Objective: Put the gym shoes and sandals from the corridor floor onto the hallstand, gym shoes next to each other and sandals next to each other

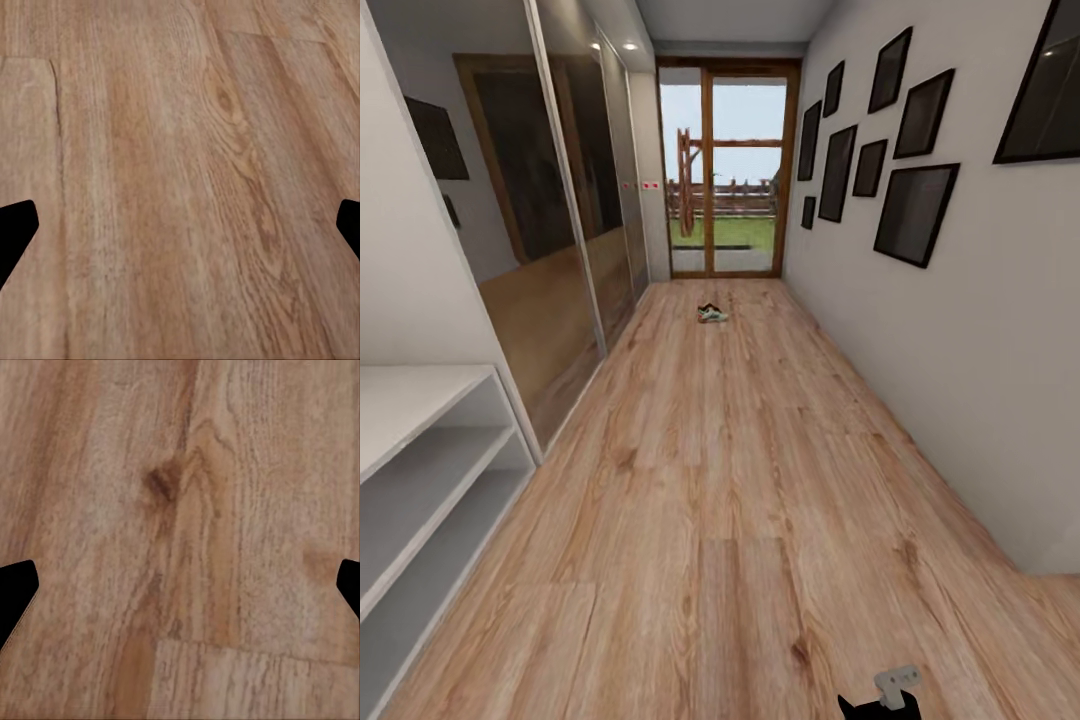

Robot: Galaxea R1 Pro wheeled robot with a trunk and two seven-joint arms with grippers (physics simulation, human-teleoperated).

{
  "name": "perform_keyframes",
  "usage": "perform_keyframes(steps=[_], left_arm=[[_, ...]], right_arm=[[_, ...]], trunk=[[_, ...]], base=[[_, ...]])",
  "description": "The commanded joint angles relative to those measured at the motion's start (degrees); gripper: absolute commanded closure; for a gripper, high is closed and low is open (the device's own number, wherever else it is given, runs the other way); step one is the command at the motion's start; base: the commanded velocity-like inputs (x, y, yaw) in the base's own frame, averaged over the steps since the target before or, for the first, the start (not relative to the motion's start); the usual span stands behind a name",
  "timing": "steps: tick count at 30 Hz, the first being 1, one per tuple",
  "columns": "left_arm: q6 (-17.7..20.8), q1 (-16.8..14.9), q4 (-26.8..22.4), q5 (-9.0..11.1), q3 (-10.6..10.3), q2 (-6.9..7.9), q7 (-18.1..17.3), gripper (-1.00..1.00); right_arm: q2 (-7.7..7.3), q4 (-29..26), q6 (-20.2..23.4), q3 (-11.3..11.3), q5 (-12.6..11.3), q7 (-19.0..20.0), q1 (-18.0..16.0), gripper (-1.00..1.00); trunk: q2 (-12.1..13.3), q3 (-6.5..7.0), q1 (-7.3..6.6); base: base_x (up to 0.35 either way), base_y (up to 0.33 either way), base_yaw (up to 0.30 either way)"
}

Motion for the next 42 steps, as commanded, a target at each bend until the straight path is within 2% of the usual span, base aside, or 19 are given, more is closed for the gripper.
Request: perform_keyframes(steps=[1,42], left_arm=[[-0.2,-0.1,0.0,-0.3,0.4,-0.03,-0.4,-1.0],[-0.2,-0.1,0.0,-0.3,0.4,-0.03,-0.4,-1.0]], right_arm=[[-0.01,0.0,-0.2,-0.5,0.5,0.2,0.0,-1.0],[-0.01,0.0,-0.1,-0.5,0.4,0.2,0.0,-1.0]], trunk=[[0.0,-0.05,0.02],[0.0,-0.05,0.02]], base=[[0.335,0.0,0.002],[0.335,0.0,0.0]])
